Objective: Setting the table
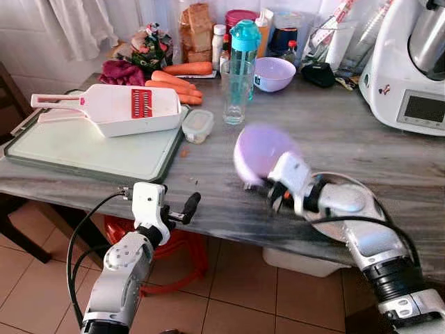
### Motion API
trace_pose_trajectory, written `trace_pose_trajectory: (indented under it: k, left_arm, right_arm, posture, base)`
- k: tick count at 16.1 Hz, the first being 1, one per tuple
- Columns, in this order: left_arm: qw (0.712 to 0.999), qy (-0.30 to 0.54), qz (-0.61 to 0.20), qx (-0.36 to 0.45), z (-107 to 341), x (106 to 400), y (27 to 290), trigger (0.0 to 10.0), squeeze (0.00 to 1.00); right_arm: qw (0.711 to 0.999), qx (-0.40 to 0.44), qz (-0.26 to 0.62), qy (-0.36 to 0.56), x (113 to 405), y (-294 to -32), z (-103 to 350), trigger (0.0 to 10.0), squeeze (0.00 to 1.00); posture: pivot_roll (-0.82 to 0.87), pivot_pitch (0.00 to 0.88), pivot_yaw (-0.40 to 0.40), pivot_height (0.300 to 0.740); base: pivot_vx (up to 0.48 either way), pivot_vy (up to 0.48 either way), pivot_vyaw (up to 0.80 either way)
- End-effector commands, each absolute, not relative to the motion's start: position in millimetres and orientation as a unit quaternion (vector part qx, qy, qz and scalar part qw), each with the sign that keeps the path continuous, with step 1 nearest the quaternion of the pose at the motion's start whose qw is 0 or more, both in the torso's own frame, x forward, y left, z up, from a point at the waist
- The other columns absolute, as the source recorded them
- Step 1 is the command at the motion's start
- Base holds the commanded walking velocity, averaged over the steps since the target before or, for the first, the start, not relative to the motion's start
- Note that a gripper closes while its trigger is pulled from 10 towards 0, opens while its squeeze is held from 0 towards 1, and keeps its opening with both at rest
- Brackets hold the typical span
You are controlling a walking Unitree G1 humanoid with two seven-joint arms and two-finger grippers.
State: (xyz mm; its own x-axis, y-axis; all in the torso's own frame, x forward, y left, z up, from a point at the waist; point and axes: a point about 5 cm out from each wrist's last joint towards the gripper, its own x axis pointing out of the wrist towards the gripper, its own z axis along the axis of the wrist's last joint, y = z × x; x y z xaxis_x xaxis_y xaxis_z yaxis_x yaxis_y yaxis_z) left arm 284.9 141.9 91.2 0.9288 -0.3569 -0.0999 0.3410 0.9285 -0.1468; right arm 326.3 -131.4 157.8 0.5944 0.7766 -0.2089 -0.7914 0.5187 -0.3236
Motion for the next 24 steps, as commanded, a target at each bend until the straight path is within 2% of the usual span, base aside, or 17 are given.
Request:
trace_pose_trajectory:
  k: [1, 7, 12, 13, 14, 20, 21, 24]
  left_arm:
    - [0.98, 0.063, -0.179, -0.065, 93, 285, 141, 10.0, 0.0]
    - [0.98, 0.062, -0.179, -0.06, 93, 289, 141, 10.0, 0.0]
    - [0.979, 0.064, -0.181, -0.062, 90, 286, 138, 10.0, 0.0]
    - [0.979, 0.065, -0.182, -0.062, 90, 285, 137, 10.0, 0.0]
    - [0.979, 0.065, -0.181, -0.061, 90, 286, 138, 10.0, 0.0]
    - [0.98, 0.064, -0.177, -0.06, 90, 287, 139, 10.0, 0.0]
    - [0.98, 0.064, -0.177, -0.06, 90, 286, 139, 10.0, 0.0]
    - [0.981, 0.058, -0.175, -0.055, 91, 287, 139, 10.0, 0.0]
  right_arm:
    - [0.884, -0.191, 0.426, -0.015, 325, -131, 164, 10.0, 0.0]
    - [0.919, -0.202, 0.33, -0.076, 319, -127, 150, 10.0, 0.0]
    - [0.936, -0.189, 0.286, -0.075, 314, -128, 134, 10.0, 0.0]
    - [0.94, -0.184, 0.276, -0.083, 315, -128, 134, 10.0, 0.72]
    - [0.94, -0.184, 0.276, -0.082, 315, -128, 133, 10.0, 1.0]
    - [0.94, -0.196, 0.259, -0.105, 319, -123, 135, 10.0, 1.0]
    - [0.939, -0.204, 0.252, -0.114, 318, -122, 136, 10.0, 0.0]
    - [0.95, -0.179, 0.221, -0.126, 316, -121, 136, 10.0, 0.0]
  posture:
    - [0.05, 0.061, 0.008, 0.74]
    - [0.05, 0.056, 0.018, 0.74]
    - [0.05, 0.054, 0.017, 0.74]
    - [0.05, 0.054, 0.017, 0.74]
    - [0.05, 0.052, 0.018, 0.74]
    - [0.05, 0.051, 0.016, 0.74]
    - [0.05, 0.054, 0.015, 0.74]
    - [0.05, 0.054, 0.015, 0.74]
  base:
    - [0.0, 0.0, 0.0]
    - [0.0, 0.0, 0.0]
    - [0.0, 0.0, 0.0]
    - [0.0, 0.0, 0.0]
    - [0.0, 0.0, 0.0]
    - [0.0, 0.0, 0.0]
    - [0.0, 0.0, 0.0]
    - [0.0, 0.0, 0.0]
